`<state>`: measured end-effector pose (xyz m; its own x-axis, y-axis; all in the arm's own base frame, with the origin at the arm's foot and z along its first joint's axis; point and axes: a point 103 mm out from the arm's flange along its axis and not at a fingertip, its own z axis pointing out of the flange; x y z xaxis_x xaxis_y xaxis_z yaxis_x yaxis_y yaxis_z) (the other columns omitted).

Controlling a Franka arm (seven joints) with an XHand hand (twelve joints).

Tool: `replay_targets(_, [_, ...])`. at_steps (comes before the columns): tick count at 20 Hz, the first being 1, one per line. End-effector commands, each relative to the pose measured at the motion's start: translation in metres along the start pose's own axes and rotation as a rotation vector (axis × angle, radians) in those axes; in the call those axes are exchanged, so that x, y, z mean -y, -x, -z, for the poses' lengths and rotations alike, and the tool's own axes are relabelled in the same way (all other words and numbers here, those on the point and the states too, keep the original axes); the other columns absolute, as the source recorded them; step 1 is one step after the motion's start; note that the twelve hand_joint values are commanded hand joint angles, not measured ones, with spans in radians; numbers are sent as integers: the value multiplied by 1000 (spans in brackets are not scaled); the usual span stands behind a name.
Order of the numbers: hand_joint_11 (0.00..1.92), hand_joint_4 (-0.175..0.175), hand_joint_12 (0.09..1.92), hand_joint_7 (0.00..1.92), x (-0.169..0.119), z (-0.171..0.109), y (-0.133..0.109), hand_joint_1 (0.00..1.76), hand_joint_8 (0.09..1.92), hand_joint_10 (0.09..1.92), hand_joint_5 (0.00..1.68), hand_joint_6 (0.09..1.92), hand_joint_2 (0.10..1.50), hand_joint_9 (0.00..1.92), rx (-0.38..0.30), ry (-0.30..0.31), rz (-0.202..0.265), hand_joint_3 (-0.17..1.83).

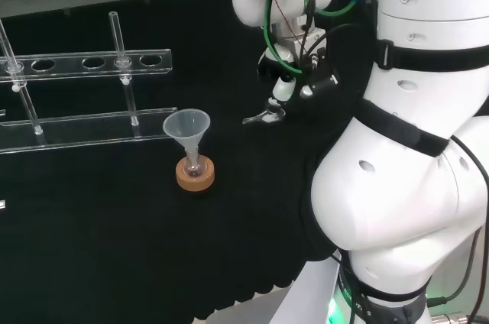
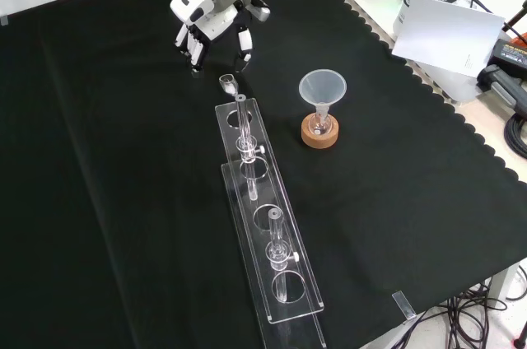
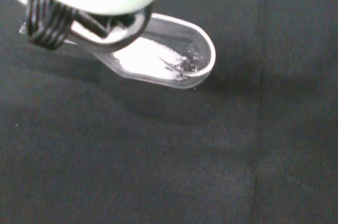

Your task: Pick up the weighing funnel.

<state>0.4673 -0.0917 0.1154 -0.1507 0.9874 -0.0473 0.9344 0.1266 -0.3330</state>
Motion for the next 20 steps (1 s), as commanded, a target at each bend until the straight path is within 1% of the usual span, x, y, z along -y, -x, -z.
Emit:
replay_targets(1, [427, 4, 1293, 931, 8, 1, 1, 999, 336, 281, 633, 472, 406, 921, 3, -6, 17, 702])
replay_targets(3, [419, 5, 1292, 921, 14, 3, 1, 990, 335, 279, 628, 470, 406, 912, 15, -20, 27, 704])
replay_targets(4, [386, 8, 1306, 894, 16, 3, 0, 970, 330, 274, 622, 463, 405, 886, 32, -54, 31, 706])
replay_targets(5, [348, 11, 1326, 865, 18, 2, -1, 950, 329, 273, 618, 453, 403, 857, 40, -62, 35, 708])
replay_targets(7, [292, 18, 1359, 808, 21, 0, -3, 913, 335, 284, 622, 437, 400, 801, 50, -62, 32, 713])
replay_targets(11, [262, 28, 1369, 776, 22, -4, -10, 896, 340, 288, 643, 436, 398, 756, 49, -63, 23, 714])
replay_targets(16, [255, 27, 1375, 763, 20, -13, -15, 895, 367, 335, 640, 421, 411, 734, 37, -67, 4, 683])
replay_targets(18, [265, 26, 1370, 766, 17, -20, -13, 899, 378, 353, 639, 417, 417, 737, 32, -77, -12, 675])
replay_targets(20, [272, 26, 1369, 770, 15, -25, -12, 903, 384, 362, 638, 416, 420, 741, 30, -81, -17, 671])
